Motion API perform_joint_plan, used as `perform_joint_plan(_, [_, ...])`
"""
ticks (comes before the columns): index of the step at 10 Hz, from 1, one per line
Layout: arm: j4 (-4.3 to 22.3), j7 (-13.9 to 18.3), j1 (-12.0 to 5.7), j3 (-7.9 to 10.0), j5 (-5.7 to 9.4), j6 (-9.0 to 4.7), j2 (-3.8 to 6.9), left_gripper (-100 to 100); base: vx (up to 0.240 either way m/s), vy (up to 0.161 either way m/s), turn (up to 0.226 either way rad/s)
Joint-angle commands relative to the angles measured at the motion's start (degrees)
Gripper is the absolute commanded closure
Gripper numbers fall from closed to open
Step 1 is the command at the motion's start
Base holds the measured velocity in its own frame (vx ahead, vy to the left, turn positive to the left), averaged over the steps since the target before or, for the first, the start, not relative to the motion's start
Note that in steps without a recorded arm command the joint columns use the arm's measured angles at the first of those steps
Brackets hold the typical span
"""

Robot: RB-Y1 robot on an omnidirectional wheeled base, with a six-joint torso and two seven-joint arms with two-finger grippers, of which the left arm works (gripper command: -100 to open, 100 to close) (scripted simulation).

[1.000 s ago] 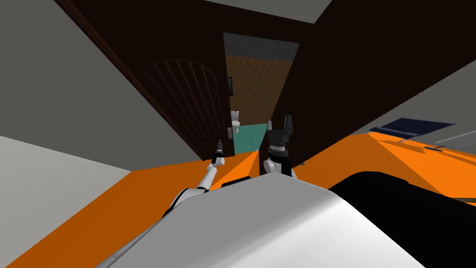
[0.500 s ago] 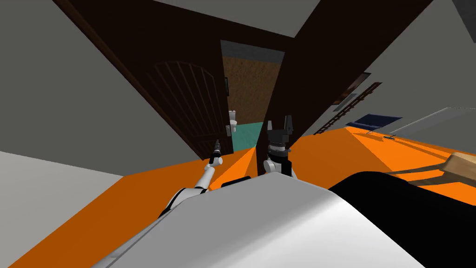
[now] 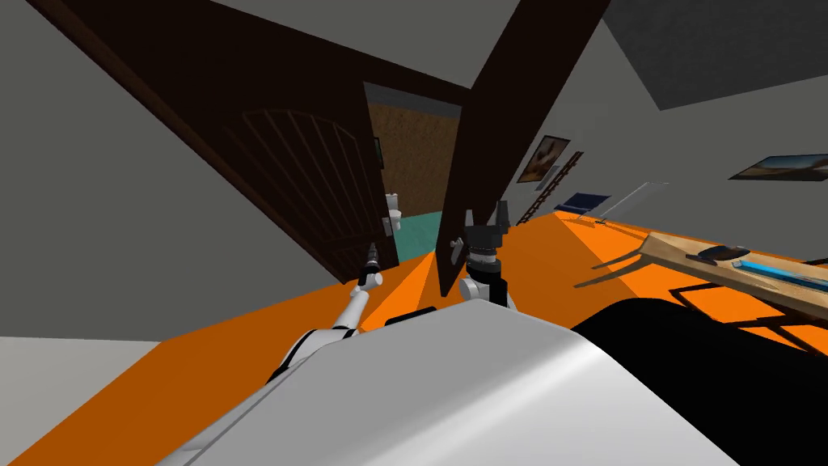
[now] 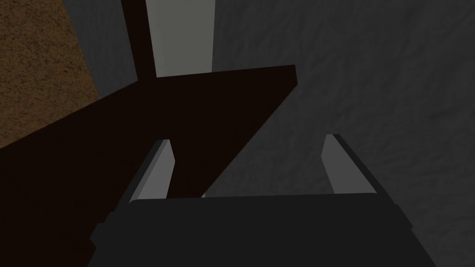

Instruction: Pull the door open

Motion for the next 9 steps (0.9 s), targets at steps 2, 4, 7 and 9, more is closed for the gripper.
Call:
perform_joint_plan(2, [1.7, -1.2, -0.86, 0.27, 1.72, -1.35, 0.99, -100, -0.041, -0.017, -0.246])
perform_joint_plan(4, [2.0, -3.0, -1.08, 0.82, 3.57, -2.07, 1.49, -100, 0.002, -0.017, -0.293])
perform_joint_plan(7, [2.4, -5.5, -1.39, 1.59, 6.17, -3.10, 1.63, -100, 0.056, -0.012, -0.252])
perform_joint_plan(9, [2.8, -7.5, -1.66, 2.21, 8.30, -3.94, 1.34, -100, 0.131, -0.029, -0.270])
